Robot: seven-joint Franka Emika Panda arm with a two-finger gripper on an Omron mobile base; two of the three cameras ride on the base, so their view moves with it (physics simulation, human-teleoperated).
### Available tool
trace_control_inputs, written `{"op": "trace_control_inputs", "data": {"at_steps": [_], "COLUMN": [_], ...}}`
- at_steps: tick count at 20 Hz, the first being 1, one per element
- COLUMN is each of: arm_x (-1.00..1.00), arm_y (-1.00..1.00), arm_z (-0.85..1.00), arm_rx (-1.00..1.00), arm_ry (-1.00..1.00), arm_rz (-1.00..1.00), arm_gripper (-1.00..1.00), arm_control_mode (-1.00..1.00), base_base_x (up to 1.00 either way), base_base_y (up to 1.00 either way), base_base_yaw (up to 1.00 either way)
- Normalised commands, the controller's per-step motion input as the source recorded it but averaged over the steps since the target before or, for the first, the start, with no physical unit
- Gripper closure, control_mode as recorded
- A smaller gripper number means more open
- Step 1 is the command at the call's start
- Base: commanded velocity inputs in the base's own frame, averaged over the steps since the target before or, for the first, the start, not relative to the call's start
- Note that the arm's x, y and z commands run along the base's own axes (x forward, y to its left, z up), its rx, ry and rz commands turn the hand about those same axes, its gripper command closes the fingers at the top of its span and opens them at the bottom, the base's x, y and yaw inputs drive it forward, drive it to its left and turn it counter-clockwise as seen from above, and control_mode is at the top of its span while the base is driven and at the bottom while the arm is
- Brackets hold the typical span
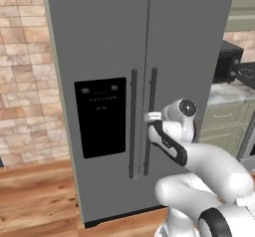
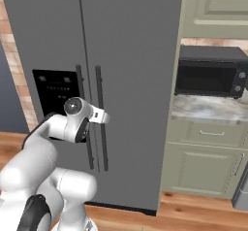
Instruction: Retrieve the sausage and cheese from the fridge and place them on the cutting board on the counter.
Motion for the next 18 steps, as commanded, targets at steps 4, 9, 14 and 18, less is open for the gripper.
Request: {"op": "trace_control_inputs", "data": {"at_steps": [4, 9, 14, 18], "arm_x": [0.29, 0.35, 0.24, 0.21], "arm_y": [0.00, 0.00, 0.00, 0.00], "arm_z": [-0.01, -0.01, 0.00, -0.03], "arm_rx": [0.00, -0.01, -0.08, -0.07], "arm_ry": [-0.10, -0.03, -0.02, -0.01], "arm_rz": [0.00, 0.00, 0.00, 0.00], "arm_gripper": [-1.00, -1.00, -1.00, -1.00], "arm_control_mode": [-1.00, -1.00, -1.00, -1.00], "base_base_x": [0.00, 0.00, 0.00, 0.00], "base_base_y": [0.00, 0.00, 0.00, 0.00], "base_base_yaw": [0.00, 0.00, 0.00, 0.00]}}
